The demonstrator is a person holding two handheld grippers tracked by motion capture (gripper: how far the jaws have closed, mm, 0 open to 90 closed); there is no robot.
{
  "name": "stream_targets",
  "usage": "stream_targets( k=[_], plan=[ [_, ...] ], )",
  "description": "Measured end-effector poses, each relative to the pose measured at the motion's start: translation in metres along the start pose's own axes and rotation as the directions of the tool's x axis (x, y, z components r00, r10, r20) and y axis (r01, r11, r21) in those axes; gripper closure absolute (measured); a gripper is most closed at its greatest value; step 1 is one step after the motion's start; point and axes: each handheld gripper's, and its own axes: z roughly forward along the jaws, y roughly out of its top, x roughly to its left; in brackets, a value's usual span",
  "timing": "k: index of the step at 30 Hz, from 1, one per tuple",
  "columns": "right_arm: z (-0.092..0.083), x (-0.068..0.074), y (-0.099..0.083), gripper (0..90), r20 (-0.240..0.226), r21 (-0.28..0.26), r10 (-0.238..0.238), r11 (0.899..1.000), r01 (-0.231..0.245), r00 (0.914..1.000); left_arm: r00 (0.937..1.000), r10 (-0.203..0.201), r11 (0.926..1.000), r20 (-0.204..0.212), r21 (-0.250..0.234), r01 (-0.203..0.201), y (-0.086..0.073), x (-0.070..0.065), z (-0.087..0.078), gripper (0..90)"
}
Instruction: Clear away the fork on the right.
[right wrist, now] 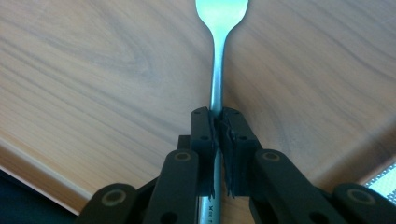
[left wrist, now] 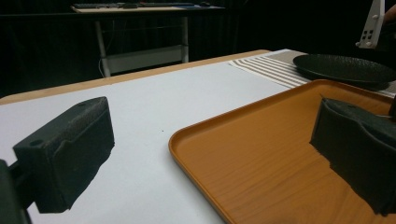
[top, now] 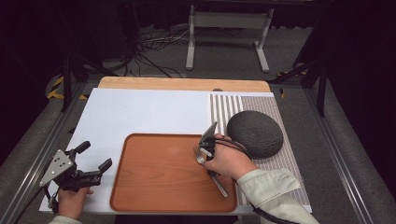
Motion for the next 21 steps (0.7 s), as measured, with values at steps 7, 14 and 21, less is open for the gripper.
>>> stream_targets(
  k=[7,14,21],
  plan=[
    [-0.006,-0.002,-0.001,75.3,-0.018,-0.038,-0.013,0.999,0.012,0.9998,1.0,-0.002,1.0,0.0,-0.001,0.002,0.0,0.0,-0.001,0.3],
    [-0.017,-0.003,-0.006,55.9,-0.02,-0.143,-0.069,0.988,0.066,0.9974,1.0,-0.001,1.0,0.0,0.002,0.001,0.0,0.0,-0.001,0.3],
    [-0.026,-0.006,-0.014,20.0,0.026,-0.388,-0.246,0.891,0.237,0.9688,1.0,0.001,1.0,-0.001,0.003,-0.001,0.0,0.0,-0.001,0.3]
  ],
)
